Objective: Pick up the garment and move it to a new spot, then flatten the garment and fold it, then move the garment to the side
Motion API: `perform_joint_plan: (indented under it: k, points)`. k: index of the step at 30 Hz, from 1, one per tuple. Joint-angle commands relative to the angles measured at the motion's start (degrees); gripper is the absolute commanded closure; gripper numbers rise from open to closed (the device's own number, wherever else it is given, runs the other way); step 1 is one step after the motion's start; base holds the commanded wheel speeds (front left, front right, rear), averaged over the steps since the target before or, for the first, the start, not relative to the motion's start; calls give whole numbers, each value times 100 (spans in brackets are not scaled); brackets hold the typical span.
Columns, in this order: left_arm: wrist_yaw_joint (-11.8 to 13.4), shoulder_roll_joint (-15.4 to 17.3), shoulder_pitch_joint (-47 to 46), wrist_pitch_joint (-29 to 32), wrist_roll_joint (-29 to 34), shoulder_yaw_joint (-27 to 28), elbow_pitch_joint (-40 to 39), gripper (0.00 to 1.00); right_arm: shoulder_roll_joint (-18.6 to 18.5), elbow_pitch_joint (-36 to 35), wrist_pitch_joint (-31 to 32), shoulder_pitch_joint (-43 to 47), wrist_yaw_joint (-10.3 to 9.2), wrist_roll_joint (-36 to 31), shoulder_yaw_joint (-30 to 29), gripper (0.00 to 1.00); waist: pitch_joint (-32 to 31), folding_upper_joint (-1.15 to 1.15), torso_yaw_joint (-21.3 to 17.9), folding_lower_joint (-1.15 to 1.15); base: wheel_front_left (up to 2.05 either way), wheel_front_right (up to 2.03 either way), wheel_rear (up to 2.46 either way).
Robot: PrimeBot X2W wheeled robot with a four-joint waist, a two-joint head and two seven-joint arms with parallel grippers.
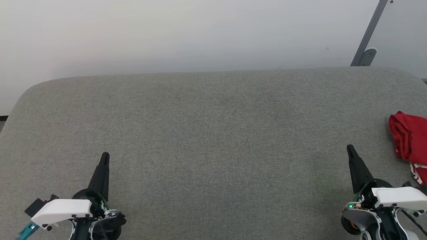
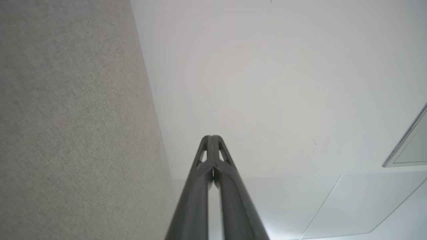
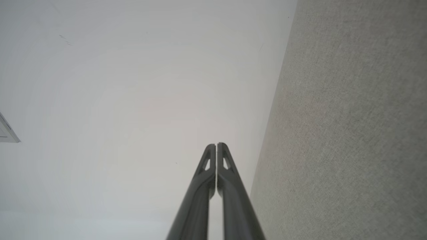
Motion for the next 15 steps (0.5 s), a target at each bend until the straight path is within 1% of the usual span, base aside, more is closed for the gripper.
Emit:
perform_joint_plan:
  k: [1, 15]
  points:
    - [1, 2, -68, 32, 11, 23, -2, 100, 11, 6, 12, -53, 0, 20, -3, 100, 0, 0, 0, 0, 0, 0, 0]
    - [0, -15, -69, 46, 31, 43, -1, 100, 12, 7, 13, -52, 0, 18, -5, 100, 0, 0, 0, 0, 0, 0, 0]
